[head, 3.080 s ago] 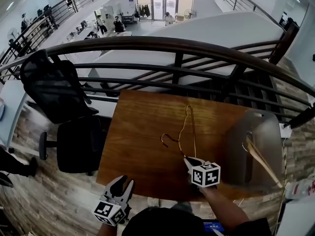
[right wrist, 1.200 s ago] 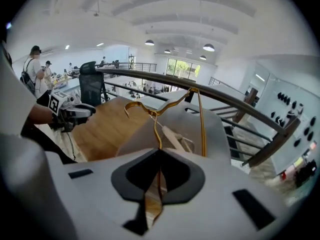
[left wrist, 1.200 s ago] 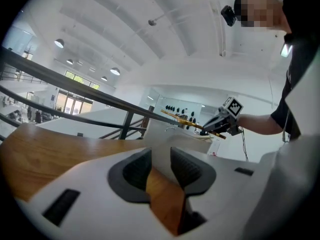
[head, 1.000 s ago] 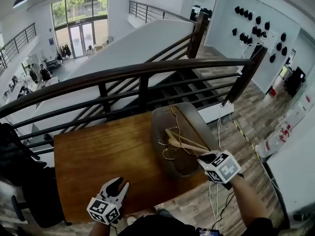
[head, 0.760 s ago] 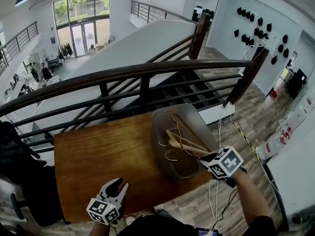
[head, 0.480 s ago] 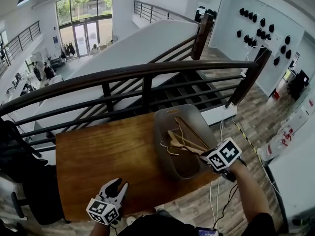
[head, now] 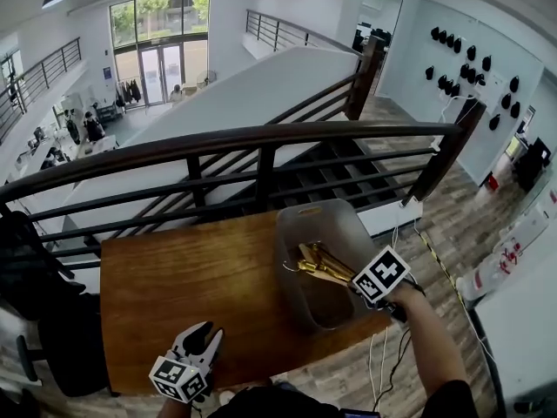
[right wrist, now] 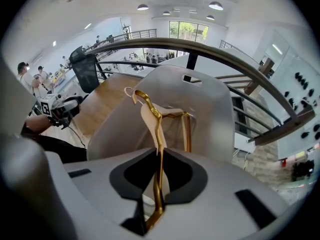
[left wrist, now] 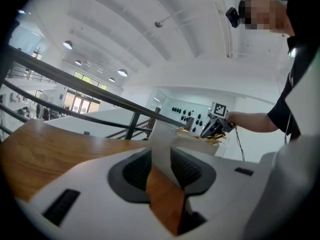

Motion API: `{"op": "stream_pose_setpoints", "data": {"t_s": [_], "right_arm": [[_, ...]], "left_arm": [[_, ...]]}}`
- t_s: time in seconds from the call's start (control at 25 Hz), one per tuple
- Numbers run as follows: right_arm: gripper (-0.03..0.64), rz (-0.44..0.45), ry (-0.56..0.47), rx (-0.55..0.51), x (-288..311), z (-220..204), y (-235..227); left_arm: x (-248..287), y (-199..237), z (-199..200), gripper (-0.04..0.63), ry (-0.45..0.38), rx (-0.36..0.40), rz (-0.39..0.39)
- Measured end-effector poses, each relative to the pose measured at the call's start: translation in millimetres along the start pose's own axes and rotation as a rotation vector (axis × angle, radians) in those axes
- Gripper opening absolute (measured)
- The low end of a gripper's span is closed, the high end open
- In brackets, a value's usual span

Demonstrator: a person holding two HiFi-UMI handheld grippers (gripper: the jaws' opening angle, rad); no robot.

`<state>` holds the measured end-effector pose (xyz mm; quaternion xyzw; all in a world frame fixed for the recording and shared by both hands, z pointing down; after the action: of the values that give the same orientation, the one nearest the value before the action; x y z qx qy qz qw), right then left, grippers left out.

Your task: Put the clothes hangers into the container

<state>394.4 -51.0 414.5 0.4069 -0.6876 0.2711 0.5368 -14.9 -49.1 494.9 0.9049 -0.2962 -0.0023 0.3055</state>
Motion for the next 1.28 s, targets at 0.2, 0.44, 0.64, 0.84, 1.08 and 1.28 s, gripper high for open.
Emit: {"op": "stream_pose_setpoints", "data": {"t_s": [0.2, 0.44, 0.64, 0.84, 1.08, 1.28], "right_arm": [[0.038, -0.037, -0.001, -0.016, 11, 7, -1], [0.045, -0.066, -0.013, -0.065, 11, 9, -1], [0.14, -0.109, -0.061, -0.095, 13, 10, 6], [0.146, -0.132, -0.115, -0.101, 9, 14, 12], [0.146, -0.195, -0.121, -0.157, 3, 21, 20], [0.127, -0.291, -0.19, -0.177, -11, 31, 27]], "left_arm": [[-3, 6, 3, 0.124, -0.005, 0.005, 0.012], [-2, 3, 5, 0.124, 0.007, 0.016, 0.025], [-1, 4, 7, 0.124, 0.012, 0.031, 0.027], [2, 1, 13, 0.124, 0.014, 0.053, 0.024], [2, -5, 21, 0.124, 0.007, 0.082, 0.023], [1, -7, 31, 0.124, -0.003, 0.102, 0.036]]}}
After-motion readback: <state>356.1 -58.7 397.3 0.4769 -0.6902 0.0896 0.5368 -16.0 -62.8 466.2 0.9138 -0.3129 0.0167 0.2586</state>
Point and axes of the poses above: the fingertips, and each gripper's own axes: x forward along the fingers, y to its left, z out of its top, the point moved 8 cm from there along -x, backward along the fingers, and after that the axes turned 12 degrees about -x, right-handed, at the moved point
